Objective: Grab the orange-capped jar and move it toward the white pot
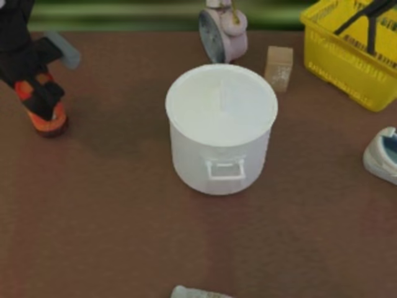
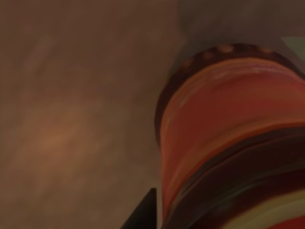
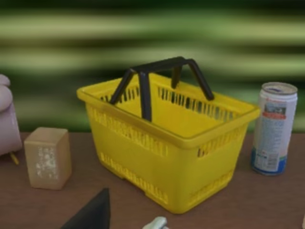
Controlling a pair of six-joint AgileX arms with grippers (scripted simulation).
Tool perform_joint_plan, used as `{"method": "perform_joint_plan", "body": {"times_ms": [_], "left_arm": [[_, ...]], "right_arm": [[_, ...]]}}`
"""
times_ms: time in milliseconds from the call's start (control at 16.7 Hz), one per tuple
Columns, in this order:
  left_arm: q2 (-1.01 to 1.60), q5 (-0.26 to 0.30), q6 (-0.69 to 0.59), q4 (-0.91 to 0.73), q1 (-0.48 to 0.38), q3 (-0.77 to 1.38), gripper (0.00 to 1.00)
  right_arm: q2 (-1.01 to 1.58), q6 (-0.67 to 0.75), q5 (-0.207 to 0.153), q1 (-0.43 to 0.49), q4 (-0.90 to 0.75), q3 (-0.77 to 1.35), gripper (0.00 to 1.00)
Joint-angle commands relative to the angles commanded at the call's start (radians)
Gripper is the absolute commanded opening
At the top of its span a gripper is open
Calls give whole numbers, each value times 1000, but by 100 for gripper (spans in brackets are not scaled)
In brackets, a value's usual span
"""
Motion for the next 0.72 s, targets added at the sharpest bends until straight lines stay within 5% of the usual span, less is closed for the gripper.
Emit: {"method": "perform_joint_plan", "body": {"times_ms": [720], "left_arm": [[-468,-5,-1,-79,24,-384,0]], "right_arm": [[0,0,0,0,0,0,100]]}}
